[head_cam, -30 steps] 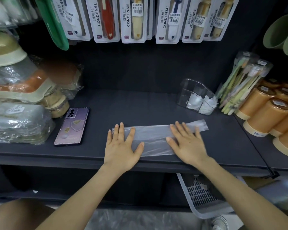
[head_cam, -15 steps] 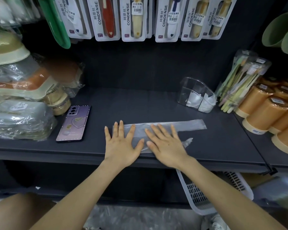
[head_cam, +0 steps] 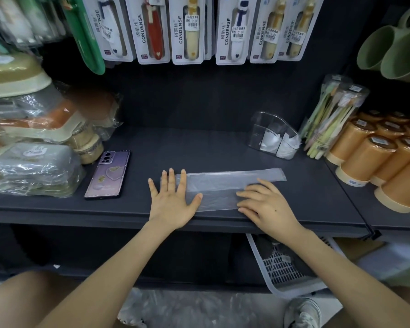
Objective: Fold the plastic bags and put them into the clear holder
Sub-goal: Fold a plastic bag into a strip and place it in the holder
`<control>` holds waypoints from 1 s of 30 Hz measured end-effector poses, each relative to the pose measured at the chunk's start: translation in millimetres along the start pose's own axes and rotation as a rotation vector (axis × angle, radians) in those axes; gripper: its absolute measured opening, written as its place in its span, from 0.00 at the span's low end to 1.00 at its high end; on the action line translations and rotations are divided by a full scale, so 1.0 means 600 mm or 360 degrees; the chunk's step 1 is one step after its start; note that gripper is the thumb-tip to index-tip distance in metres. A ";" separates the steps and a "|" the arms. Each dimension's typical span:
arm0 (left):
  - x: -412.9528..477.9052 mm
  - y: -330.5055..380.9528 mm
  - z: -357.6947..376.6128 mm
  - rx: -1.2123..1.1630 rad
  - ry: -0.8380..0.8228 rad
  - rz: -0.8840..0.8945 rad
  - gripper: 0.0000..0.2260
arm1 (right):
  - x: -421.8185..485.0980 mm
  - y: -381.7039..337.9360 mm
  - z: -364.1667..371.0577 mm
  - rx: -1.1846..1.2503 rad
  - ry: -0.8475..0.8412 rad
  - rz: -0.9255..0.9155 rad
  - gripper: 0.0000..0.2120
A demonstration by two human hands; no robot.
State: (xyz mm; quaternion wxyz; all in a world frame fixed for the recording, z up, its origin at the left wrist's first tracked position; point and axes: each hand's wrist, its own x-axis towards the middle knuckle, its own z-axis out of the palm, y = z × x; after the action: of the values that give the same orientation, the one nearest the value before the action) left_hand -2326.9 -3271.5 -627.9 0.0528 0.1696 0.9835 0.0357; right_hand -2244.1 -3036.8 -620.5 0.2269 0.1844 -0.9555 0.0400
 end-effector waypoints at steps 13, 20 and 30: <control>-0.046 -0.044 -0.026 -0.0743 0.0235 0.0596 0.27 | 0.015 -0.008 -0.005 0.0234 -0.0121 0.0138 0.13; -0.026 -0.077 -0.051 -0.1044 0.0071 0.0448 0.03 | 0.029 -0.015 -0.062 0.0535 -0.0590 0.0448 0.06; 0.012 -0.062 -0.047 -0.0965 0.0141 0.0074 0.14 | 0.073 0.011 -0.040 0.0985 -0.0647 0.0968 0.15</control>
State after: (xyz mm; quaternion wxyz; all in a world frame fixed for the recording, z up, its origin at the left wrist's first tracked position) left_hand -2349.2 -3305.6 -603.7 0.0573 0.1667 0.9252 0.3360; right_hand -2273.0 -3041.6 -579.1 -0.0522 -0.0405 -0.9343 0.3504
